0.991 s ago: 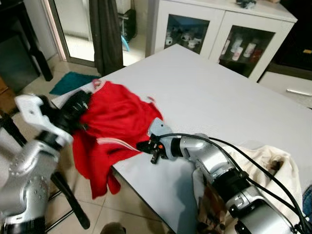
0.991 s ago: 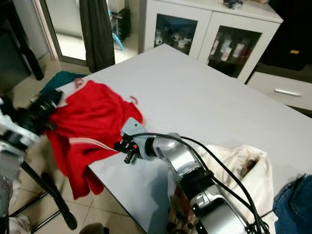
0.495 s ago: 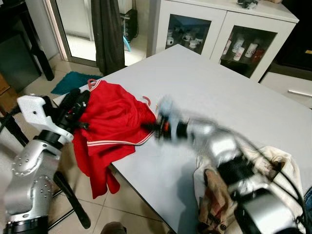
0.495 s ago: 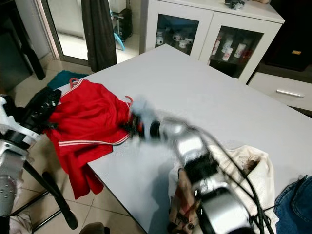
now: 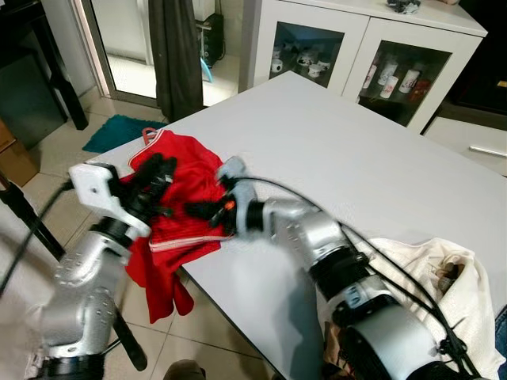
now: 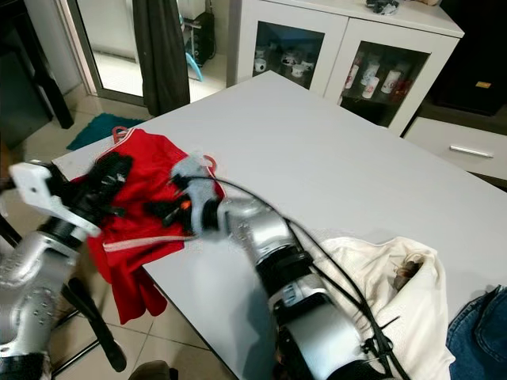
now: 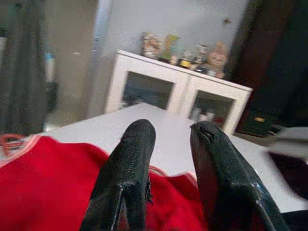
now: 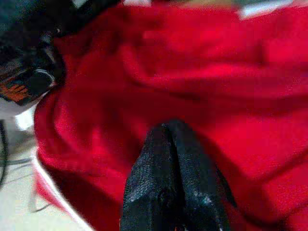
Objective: Hang hanger
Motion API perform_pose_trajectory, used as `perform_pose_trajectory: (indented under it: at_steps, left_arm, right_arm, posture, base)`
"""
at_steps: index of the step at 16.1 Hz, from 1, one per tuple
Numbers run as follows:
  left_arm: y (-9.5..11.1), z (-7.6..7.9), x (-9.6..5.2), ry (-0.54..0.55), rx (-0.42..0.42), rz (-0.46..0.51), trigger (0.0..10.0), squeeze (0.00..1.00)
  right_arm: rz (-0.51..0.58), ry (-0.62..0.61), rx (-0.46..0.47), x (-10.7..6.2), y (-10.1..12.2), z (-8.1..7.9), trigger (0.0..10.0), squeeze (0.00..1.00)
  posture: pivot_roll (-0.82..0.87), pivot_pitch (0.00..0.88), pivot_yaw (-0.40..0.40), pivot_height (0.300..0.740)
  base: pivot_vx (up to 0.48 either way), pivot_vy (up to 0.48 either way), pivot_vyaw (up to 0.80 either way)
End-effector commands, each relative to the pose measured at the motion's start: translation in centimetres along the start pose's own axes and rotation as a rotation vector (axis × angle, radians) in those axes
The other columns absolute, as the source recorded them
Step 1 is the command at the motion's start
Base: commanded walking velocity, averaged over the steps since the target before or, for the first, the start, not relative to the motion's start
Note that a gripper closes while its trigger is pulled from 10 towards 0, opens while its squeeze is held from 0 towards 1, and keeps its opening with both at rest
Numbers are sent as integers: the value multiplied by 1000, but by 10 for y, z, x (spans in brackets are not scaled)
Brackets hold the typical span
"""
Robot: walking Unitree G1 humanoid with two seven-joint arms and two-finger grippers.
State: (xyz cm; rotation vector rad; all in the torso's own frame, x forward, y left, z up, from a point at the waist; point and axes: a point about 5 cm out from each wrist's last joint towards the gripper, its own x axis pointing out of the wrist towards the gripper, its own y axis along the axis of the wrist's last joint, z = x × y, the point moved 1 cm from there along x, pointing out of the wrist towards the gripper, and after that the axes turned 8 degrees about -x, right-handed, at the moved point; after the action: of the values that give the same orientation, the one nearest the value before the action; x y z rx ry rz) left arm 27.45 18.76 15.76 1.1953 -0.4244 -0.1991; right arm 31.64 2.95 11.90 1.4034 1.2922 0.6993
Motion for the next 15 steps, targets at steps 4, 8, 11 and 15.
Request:
perform_pose_trajectory:
  at_steps: [4,8,11,15]
  left_arm:
    - [-4,20,1,-97,-13,7,10000,0]
    - [-2,18,1,-61,37,43,10000,0]
    - [-1,8,-1,-10,123,38,10000,0]
    - [-3,-2,-4,-49,432,-104,10000,0]
  right_arm:
    - [-58,-38,101,11,-19,2,10000,0]
    - [-254,-228,71,2,-62,15,10000,0]
    - [-354,-230,14,-12,-81,21,10000,0]
    - [-463,-262,-8,-46,-108,36,10000,0]
  posture:
    - [168,2,-55,740]
    - [174,2,-66,740]
    - [167,7,-66,740]
    - [157,12,-65,740]
  base:
    - [0,0,0]
    - [0,0,0]
    - [0,0,0]
    - [0,0,0]
